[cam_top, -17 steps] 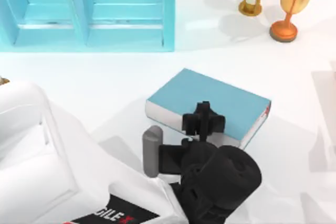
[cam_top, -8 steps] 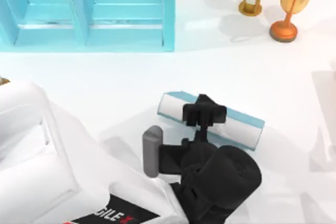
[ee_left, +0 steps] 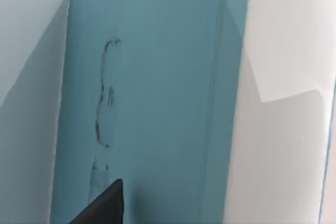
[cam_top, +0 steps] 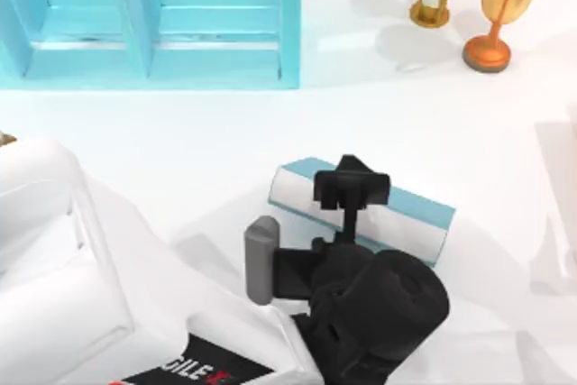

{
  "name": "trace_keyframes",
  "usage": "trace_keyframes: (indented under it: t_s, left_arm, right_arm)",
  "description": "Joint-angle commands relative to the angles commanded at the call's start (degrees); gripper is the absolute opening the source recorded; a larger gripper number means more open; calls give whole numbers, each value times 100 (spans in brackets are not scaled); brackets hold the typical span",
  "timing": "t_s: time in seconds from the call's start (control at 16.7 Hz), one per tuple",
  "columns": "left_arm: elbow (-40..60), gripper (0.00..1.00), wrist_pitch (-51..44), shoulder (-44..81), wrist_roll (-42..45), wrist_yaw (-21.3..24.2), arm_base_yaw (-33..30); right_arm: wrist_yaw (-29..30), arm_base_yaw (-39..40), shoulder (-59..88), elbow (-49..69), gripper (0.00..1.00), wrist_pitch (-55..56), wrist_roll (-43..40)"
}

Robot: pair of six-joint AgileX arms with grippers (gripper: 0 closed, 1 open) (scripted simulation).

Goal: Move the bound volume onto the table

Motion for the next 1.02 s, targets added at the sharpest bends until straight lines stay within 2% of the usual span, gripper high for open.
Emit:
trace_keyframes:
  t_s: [0.18, 0.36, 0.84, 1.02]
  left_arm:
    - [41, 100, -184, -11, -201, -79, -99]
    - [166, 100, -903, -52, -930, -317, -447]
    - [548, 100, -4629, -299, -4006, -1250, -1876]
    - [639, 100, -5745, -417, -4955, -1531, -2319]
  right_arm:
    - [0, 0, 0, 0, 100, 0, 0]
    - [0, 0, 0, 0, 100, 0, 0]
    - [0, 0, 0, 0, 100, 0, 0]
    - [0, 0, 0, 0, 100, 0, 0]
